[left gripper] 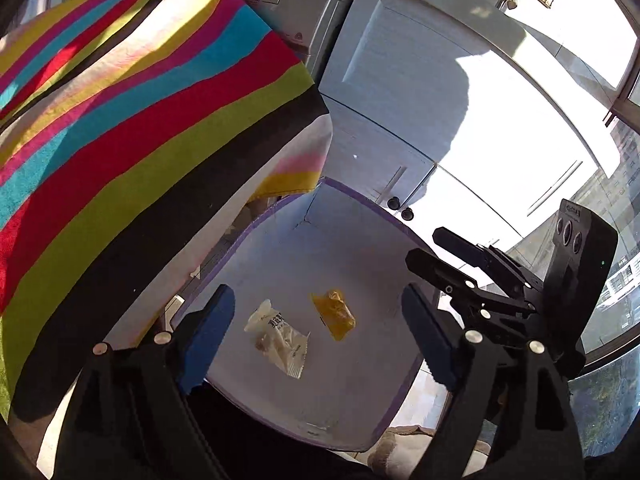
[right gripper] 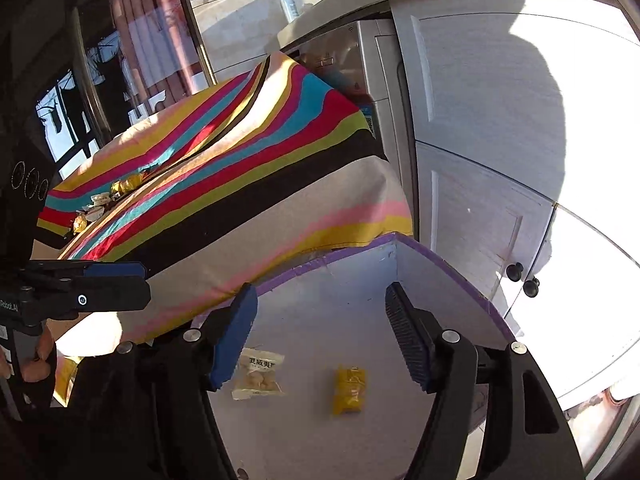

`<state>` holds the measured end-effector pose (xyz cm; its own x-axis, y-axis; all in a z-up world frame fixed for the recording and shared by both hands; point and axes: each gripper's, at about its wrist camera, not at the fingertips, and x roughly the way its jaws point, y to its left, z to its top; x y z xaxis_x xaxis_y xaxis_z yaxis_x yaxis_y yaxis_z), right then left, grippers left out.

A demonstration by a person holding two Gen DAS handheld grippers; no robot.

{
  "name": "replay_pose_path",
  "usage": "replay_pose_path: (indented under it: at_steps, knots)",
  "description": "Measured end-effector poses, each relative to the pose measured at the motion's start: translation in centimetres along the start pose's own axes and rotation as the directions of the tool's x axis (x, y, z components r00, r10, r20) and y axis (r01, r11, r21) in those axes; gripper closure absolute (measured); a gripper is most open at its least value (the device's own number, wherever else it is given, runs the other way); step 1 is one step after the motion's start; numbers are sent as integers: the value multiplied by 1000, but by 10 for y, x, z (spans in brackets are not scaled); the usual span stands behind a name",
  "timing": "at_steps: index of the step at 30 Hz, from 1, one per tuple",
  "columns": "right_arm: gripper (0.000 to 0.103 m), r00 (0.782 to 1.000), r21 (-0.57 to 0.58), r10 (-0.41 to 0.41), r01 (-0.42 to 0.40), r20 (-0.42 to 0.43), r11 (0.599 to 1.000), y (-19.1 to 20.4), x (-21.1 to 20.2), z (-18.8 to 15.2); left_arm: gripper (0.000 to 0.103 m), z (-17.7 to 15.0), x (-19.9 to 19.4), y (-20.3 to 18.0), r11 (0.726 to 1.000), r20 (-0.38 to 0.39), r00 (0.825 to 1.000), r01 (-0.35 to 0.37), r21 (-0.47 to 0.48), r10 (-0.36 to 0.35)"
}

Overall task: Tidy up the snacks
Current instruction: 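Carry both bags to the white box and open both tools to drop them, then move both open tools back over the snack pile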

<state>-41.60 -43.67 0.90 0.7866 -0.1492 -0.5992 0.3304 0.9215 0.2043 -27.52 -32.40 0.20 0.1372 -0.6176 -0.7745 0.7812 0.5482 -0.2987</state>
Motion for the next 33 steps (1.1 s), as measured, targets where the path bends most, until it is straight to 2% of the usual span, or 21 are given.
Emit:
replay_pose_path:
  at_steps: [2,4,6,8,11,13,17,21,24,28,29,30,31,33]
  knots:
    - [36,1000,-18,-9,9,-6,1000,4,1,1,16,-3,-10,13,999,27,999,-23,-23,24]
    - [34,1000,-36,-6,5,-12,999,10,2,1,8,-7,-26,27,996,72,994,-75,-40,78]
    - [24,1000,-58,6,-7,-11,998,17,2,0,6,-13,-45,43,988,119,981,-146,-53,152]
    - [16,1000,-97,18,-19,-6,995,29,3,-1,2,-18,-63,60,972,159,959,-225,-72,234]
    - [16,1000,-181,19,-23,-24,983,56,9,-1,2,-26,-91,92,939,207,917,-321,-127,341]
    - [16,999,-226,33,-41,-36,973,76,12,1,2,-34,-109,119,917,213,896,-356,-178,390]
    - [16,993,-319,74,-98,-88,943,123,22,11,2,-53,-141,186,854,183,853,-427,-297,490]
    - [16,990,-436,97,-133,-102,890,176,36,25,2,-71,-175,260,767,138,816,-449,-458,561]
    - [16,980,-450,146,-191,-132,872,208,56,42,2,-84,-204,305,697,132,789,-435,-570,600]
    - [16,957,-419,207,-276,-204,865,252,100,63,2,-90,-230,347,619,112,735,-467,-632,669]
    - [16,949,-408,219,-297,-227,863,264,113,67,2,-91,-233,356,605,105,727,-473,-640,679]
    - [16,942,-402,227,-313,-247,860,276,126,71,2,-91,-235,366,593,96,722,-476,-649,685]
    - [16,936,-402,230,-324,-266,856,288,140,75,2,-91,-237,376,583,85,727,-470,-663,682]
    - [17,930,-413,214,-328,-299,849,314,169,81,3,-92,-239,394,570,74,752,-427,-702,655]
